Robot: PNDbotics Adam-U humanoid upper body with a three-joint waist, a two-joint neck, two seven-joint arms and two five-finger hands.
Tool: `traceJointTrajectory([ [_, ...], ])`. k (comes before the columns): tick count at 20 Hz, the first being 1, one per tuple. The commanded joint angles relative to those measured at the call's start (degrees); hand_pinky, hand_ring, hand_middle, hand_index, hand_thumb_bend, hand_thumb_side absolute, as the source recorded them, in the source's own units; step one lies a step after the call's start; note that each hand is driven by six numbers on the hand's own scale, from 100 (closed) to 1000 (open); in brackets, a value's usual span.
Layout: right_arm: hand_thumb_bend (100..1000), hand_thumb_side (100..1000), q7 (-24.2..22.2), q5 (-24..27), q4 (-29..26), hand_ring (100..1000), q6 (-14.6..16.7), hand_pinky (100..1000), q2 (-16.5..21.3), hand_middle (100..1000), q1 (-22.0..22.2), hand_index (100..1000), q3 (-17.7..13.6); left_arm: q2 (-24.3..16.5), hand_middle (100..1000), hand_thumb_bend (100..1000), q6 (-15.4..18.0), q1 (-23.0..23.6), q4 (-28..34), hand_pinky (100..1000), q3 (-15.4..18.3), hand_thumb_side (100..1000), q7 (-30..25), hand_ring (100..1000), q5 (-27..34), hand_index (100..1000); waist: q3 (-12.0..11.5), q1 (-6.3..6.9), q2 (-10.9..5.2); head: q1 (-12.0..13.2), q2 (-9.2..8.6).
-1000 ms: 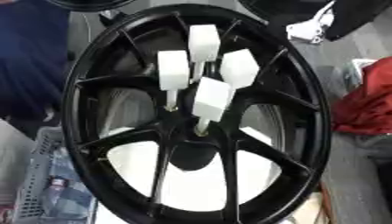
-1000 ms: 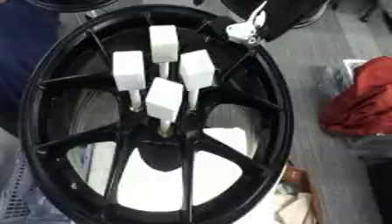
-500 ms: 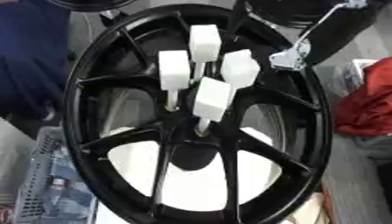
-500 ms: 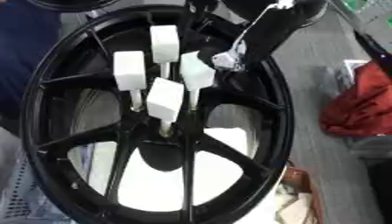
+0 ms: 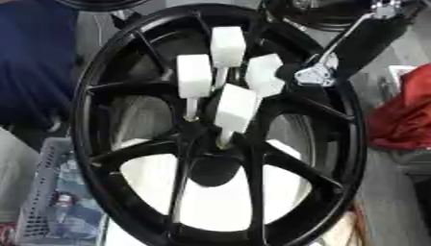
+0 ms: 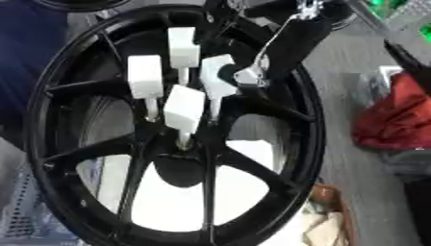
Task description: Pull the pin out of the wheel hub.
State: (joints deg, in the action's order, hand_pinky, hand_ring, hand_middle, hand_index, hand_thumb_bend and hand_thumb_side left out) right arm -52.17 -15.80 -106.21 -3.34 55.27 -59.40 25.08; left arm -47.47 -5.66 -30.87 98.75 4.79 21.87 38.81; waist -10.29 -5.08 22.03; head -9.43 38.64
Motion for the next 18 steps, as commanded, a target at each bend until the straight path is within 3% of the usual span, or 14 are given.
traceJointTrajectory([
  [1,219,411,0.20,-1.12,0.39,893,-0.58,872,1.13,842,-0.56,884,-1.25,-1.69,820,687,-0.19,-0.92,0.67,737,0.37,802,0.08,784,-0.42,833,-0.12,0.35,-0.95,0.28,0.09],
  [18,234,412,0.20,0.19,1.64,887,-1.59,871,1.17,822,1.42,874,-1.39,-1.20,821,668,-0.54,-1.42,0.91,739,0.39,805,0.40,786,-0.30,832,-0.79,-0.03,0.78,0.61,0.55],
])
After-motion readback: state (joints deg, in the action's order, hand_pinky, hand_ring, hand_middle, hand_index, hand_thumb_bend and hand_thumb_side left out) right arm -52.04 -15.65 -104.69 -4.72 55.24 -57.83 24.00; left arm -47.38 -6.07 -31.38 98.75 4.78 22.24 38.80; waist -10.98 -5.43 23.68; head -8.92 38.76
